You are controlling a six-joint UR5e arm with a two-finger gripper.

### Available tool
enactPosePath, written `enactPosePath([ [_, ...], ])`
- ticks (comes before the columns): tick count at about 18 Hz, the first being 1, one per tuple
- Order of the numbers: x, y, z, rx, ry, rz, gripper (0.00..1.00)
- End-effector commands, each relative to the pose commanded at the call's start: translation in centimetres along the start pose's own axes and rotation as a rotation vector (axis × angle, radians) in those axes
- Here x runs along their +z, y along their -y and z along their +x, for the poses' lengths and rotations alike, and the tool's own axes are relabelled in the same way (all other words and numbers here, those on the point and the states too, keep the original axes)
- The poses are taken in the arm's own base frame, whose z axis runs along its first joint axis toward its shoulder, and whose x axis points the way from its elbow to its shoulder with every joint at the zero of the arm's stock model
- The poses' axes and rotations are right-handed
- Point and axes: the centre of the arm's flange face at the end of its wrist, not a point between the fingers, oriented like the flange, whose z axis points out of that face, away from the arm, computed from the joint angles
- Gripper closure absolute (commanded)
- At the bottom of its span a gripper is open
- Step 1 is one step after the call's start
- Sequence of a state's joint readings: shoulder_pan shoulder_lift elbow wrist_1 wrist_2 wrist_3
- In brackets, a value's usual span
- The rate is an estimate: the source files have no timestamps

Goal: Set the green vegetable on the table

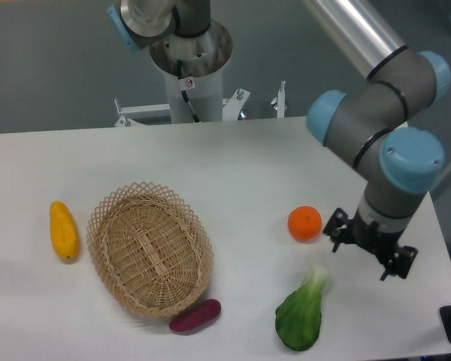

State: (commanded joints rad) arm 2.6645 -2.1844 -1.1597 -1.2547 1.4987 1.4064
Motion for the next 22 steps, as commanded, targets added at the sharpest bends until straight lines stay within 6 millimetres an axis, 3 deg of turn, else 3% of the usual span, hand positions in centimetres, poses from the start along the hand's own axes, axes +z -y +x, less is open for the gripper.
enactPosePath([
  [7, 0.4, -3.4, -1.5, 0.049, 0.001, -0.03, 0.0],
  [22, 0.7, -3.6, -1.4, 0.06, -0.001, -0.05, 0.0],
])
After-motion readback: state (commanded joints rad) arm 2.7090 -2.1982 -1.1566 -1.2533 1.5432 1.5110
